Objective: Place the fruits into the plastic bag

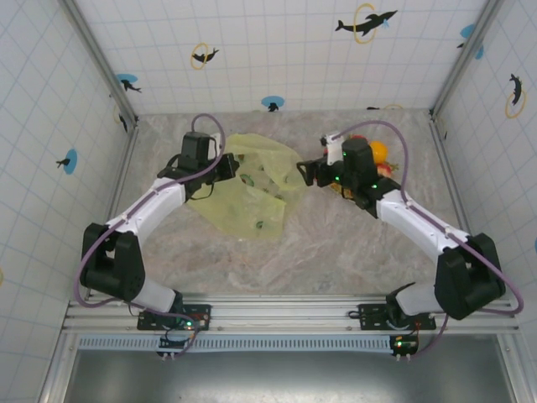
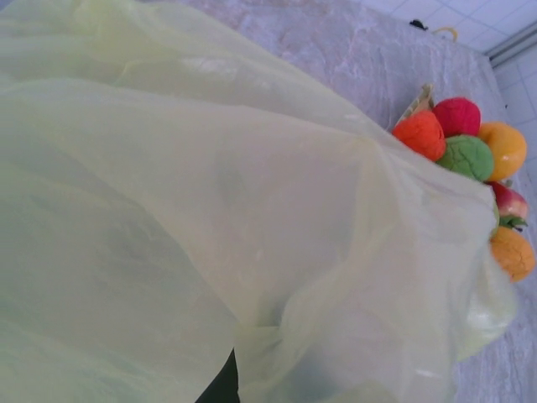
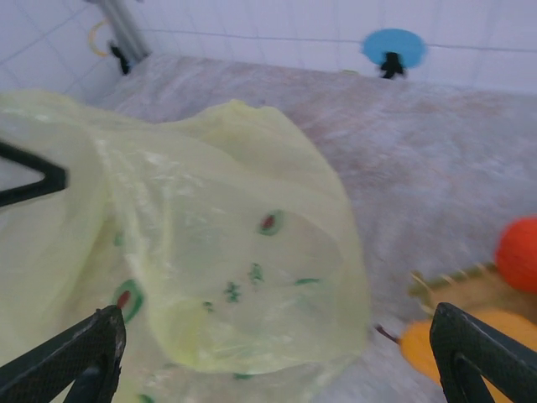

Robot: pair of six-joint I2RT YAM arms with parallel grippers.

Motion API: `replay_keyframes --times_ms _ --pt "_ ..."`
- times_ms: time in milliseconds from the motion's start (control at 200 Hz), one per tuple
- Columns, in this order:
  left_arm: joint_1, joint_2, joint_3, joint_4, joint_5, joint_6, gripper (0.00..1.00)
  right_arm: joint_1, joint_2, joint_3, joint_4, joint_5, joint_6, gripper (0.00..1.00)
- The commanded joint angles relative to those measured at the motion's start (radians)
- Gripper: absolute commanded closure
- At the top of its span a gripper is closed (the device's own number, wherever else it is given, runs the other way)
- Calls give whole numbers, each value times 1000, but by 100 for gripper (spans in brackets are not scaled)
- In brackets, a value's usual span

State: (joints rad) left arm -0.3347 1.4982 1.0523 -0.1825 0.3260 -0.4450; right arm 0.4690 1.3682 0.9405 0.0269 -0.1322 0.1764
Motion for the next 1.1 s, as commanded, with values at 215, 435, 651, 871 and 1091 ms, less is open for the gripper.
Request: replay_keyframes --times_ms 215,435,651,871,1091 --pt "38 -18 -64 74 82 -95 100 -109 48 9 -229 417 -71 5" --pt "64 -23 -67 87 92 -115 100 -229 123 -31 -261 316 -9 6" --pt "67 -23 -67 90 102 -112 100 -300 196 -35 -223 172 57 5" --pt "75 -23 -94 96 111 -113 100 -328 279 -9 -205 131 95 12" --pt "85 -13 -97 107 131 -126 100 -334 302 -22 -189 113 100 22"
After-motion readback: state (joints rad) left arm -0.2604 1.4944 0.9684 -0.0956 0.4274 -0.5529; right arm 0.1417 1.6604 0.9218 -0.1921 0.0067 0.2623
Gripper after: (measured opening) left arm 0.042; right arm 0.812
